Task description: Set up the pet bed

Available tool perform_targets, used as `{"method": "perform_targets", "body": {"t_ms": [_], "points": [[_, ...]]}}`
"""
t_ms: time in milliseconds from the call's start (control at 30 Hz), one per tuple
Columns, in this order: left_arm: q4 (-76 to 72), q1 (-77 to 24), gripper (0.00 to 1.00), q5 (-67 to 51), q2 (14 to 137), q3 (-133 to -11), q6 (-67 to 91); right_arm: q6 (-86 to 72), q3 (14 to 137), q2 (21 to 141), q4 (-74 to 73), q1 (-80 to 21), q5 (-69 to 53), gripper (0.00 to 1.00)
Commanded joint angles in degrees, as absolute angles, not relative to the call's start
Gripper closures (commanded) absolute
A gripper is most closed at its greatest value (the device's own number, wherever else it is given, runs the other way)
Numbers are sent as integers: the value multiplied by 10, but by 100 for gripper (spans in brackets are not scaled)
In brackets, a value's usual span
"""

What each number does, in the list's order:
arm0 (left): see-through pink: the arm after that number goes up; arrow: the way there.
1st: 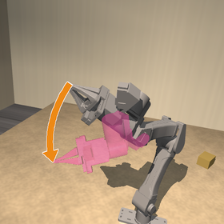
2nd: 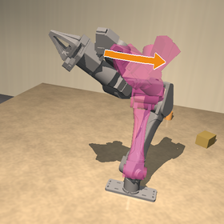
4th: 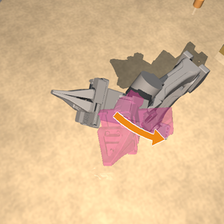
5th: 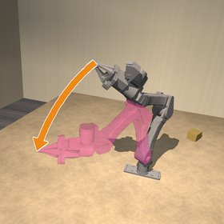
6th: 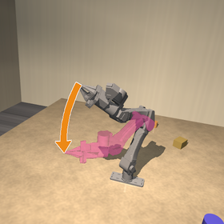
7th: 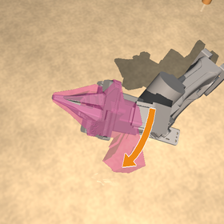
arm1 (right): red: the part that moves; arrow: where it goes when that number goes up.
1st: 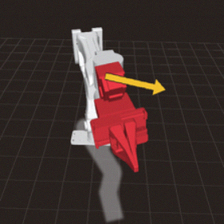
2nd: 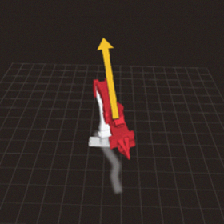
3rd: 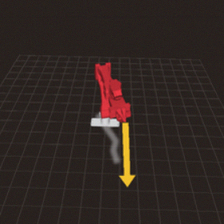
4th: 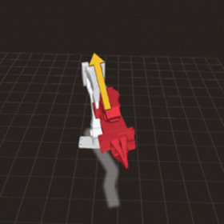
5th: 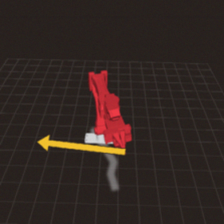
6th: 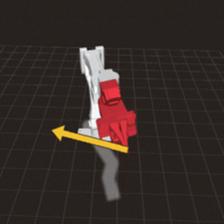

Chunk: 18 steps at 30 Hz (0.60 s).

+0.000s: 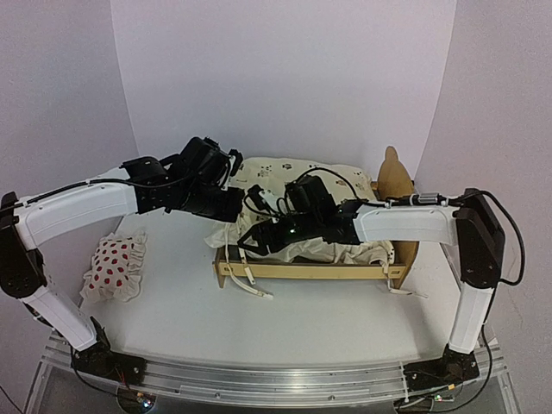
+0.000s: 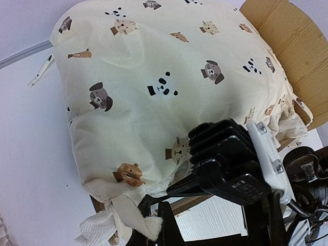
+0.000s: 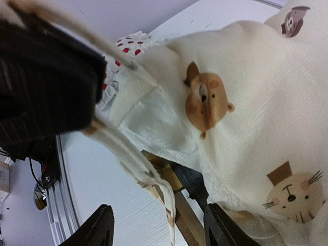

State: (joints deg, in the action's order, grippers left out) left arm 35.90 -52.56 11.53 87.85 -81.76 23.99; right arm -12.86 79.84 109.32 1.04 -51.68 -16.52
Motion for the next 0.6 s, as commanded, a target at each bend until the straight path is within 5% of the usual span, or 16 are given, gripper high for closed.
{"method": "perform_targets", "body": {"t_ms": [0, 200, 400, 533, 567], "points": [[328, -527, 100, 109, 879, -847, 236, -168, 778, 1067, 150, -516, -174, 41], [322, -527, 100, 100, 879, -846, 237, -186, 774, 1078, 209, -517, -165, 49], [317, -527, 100, 98, 879, -845, 236, -200, 770, 1085, 245, -517, -173, 72], [314, -527, 100, 97, 871, -835, 229, -198, 773, 1087, 260, -516, -192, 100], [314, -527, 98, 97, 866, -831, 226, -195, 768, 1084, 260, -517, -187, 100]]}}
